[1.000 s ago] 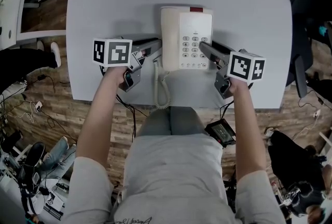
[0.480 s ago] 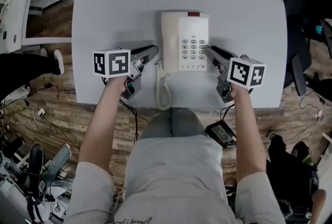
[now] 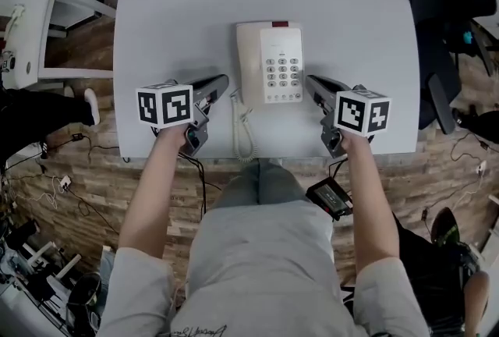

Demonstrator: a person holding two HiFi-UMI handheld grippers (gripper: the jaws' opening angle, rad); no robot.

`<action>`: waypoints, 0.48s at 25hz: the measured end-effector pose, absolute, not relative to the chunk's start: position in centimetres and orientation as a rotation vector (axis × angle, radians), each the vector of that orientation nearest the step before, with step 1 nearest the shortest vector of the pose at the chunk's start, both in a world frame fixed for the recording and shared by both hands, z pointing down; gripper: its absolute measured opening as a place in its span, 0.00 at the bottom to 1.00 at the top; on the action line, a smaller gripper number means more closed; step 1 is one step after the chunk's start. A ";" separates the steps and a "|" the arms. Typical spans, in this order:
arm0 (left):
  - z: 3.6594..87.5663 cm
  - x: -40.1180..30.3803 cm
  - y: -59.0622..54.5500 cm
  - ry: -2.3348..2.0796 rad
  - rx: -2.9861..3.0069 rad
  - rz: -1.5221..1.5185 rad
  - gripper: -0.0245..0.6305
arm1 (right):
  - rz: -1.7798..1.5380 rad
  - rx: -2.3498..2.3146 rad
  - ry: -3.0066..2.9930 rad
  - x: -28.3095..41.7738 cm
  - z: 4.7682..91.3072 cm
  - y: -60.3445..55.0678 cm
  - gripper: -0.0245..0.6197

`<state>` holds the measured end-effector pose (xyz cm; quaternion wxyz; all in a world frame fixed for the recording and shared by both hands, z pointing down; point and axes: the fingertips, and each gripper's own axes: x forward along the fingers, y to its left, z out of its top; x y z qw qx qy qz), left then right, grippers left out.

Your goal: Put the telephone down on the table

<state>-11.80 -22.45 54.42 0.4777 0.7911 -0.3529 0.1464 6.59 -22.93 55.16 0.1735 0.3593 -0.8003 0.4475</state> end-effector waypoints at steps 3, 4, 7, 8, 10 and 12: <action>53.2 -11.9 -22.1 -0.885 1.951 0.351 0.06 | 1.249 1.007 -2.287 6.5 54.3 -22.2 0.05; 52.7 -11.9 -21.8 -0.894 1.956 0.344 0.06 | 1.242 1.003 -2.290 6.5 54.0 -21.8 0.05; 51.6 -11.8 -20.7 -0.915 1.979 0.339 0.06 | 1.217 0.983 -2.292 6.1 53.4 -20.4 0.05; 51.2 -11.7 -20.4 -0.921 1.989 0.344 0.06 | 1.209 0.975 -2.293 5.9 53.2 -20.0 0.05; 50.7 -11.4 -19.7 -0.934 2.009 0.356 0.06 | 1.193 0.958 -2.298 5.8 52.8 -19.2 0.05; 50.2 -10.9 -18.8 -0.947 2.022 0.362 0.06 | 1.172 0.941 -2.301 5.8 52.4 -18.2 0.05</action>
